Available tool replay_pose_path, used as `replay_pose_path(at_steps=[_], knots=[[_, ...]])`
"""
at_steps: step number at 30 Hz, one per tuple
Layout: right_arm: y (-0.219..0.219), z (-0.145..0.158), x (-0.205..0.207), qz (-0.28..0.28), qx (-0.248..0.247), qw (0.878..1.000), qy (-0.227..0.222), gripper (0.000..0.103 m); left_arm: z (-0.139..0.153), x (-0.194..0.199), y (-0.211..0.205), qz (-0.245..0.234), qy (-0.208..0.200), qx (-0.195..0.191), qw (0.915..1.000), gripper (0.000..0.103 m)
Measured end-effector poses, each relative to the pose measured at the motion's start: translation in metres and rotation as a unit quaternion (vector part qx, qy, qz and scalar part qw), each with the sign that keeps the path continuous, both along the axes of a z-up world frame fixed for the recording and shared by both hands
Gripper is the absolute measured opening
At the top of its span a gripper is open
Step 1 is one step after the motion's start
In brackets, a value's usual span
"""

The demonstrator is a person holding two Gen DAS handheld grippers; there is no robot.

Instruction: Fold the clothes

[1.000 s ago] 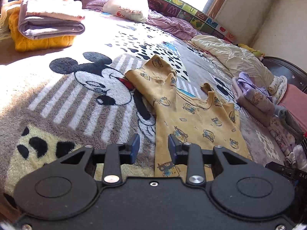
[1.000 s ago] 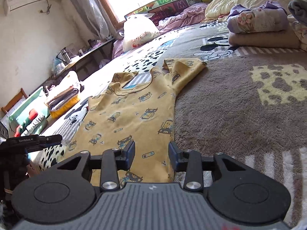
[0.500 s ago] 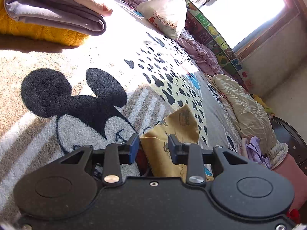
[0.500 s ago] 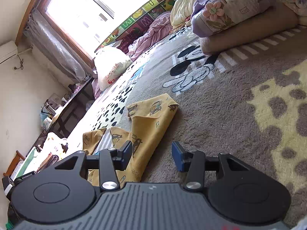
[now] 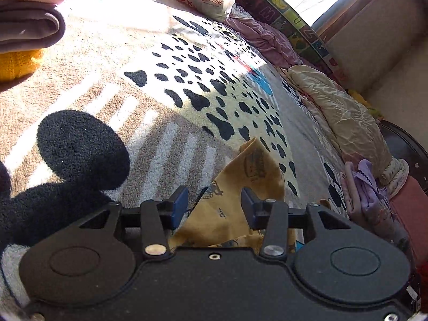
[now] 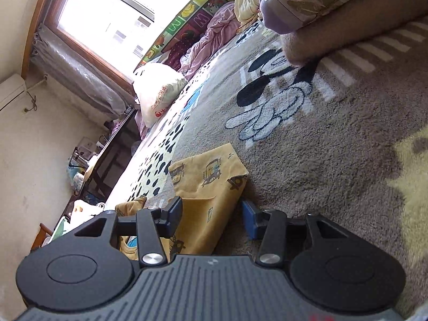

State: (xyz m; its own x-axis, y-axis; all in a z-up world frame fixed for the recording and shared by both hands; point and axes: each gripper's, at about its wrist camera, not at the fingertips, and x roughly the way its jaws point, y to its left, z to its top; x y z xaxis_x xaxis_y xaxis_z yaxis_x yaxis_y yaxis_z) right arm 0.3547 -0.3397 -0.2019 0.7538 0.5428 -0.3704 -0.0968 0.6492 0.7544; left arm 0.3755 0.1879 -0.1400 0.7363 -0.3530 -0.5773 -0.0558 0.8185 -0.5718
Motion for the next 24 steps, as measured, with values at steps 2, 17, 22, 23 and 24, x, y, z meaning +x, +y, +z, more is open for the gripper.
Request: replay_pose_path(at_steps=[2,17,22,23,24], knots=[[0.001,0.001,-0.002,0.001,-0.003,1.0,-0.002,0.048,-0.001,0.002,-0.005,-0.009,-0.002,0.019,0.9998,0.038],[0.097,0.06,-0.034,0.177,-0.098,0.966,-0.159,0.051,0.028,-0.039,0.008,0.049,-0.036,0.067,0.9958,0.002],[0.135,0.049,-0.043,0.243,-0.139,0.952,-0.127,0.052,0.047,-0.056,0.01,0.072,-0.045,0.072,0.9938,0.002],[0.139,0.047,-0.045,0.246,-0.149,0.95,-0.121,0.052,0.051,-0.056,0.005,0.069,-0.05,0.076,0.9934,0.001],[0.143,0.045,-0.047,0.248,-0.157,0.949,-0.116,0.052,0.055,-0.055,-0.002,0.065,-0.055,0.081,0.9931,0.001]])
